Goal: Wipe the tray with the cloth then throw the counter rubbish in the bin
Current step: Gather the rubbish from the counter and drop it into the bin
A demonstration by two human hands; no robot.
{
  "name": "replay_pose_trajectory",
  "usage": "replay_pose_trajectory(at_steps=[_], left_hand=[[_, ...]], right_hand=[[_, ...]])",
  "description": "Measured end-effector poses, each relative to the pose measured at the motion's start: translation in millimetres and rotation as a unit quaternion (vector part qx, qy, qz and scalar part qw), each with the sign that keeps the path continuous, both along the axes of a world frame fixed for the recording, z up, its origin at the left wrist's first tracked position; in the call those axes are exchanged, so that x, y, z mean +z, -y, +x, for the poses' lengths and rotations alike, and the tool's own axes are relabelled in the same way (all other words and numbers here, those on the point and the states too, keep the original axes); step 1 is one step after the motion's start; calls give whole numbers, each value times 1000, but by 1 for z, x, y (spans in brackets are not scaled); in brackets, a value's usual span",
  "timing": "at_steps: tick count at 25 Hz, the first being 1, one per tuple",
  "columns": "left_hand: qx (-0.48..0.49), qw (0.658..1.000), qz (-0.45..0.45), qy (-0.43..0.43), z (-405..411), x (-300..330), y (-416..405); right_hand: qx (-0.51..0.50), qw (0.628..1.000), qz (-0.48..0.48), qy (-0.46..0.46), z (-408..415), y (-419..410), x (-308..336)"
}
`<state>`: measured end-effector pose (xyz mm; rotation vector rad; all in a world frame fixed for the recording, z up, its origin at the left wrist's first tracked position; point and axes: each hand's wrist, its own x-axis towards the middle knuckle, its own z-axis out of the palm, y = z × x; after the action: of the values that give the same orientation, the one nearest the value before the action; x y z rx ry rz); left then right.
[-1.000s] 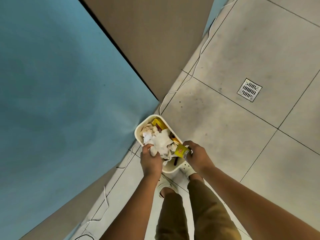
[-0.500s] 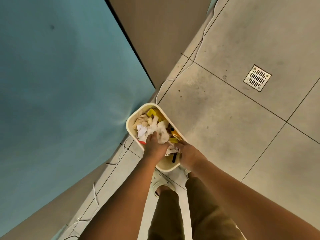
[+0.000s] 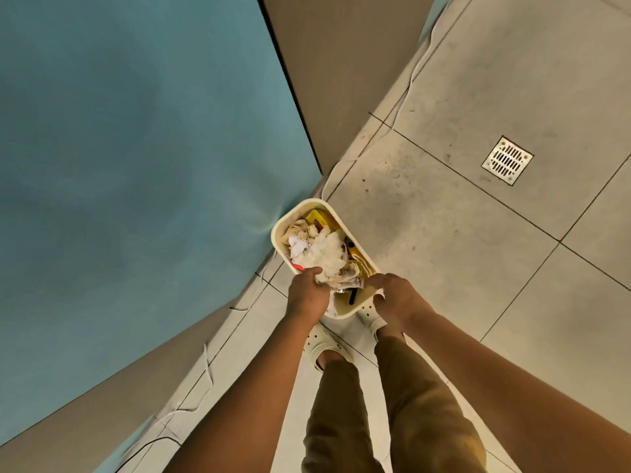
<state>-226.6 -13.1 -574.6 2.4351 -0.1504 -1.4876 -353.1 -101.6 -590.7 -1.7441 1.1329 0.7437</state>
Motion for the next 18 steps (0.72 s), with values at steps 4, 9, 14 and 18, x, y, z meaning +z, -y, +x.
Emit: replay_pose_trajectory(at_steps=[4, 9, 14, 18], left_hand=[[75, 996, -53, -12, 6, 93, 8], [168, 969, -182, 15, 10, 257, 19], [156, 938, -308, 40, 12, 408, 44], [121, 905, -406, 37, 21, 504, 46]], right_hand=[[50, 996, -40, 60, 8, 26, 83], [17, 975, -88, 202, 30, 52, 233], [27, 928, -128, 350, 67, 67, 367], [29, 866, -170, 469, 85, 74, 456]])
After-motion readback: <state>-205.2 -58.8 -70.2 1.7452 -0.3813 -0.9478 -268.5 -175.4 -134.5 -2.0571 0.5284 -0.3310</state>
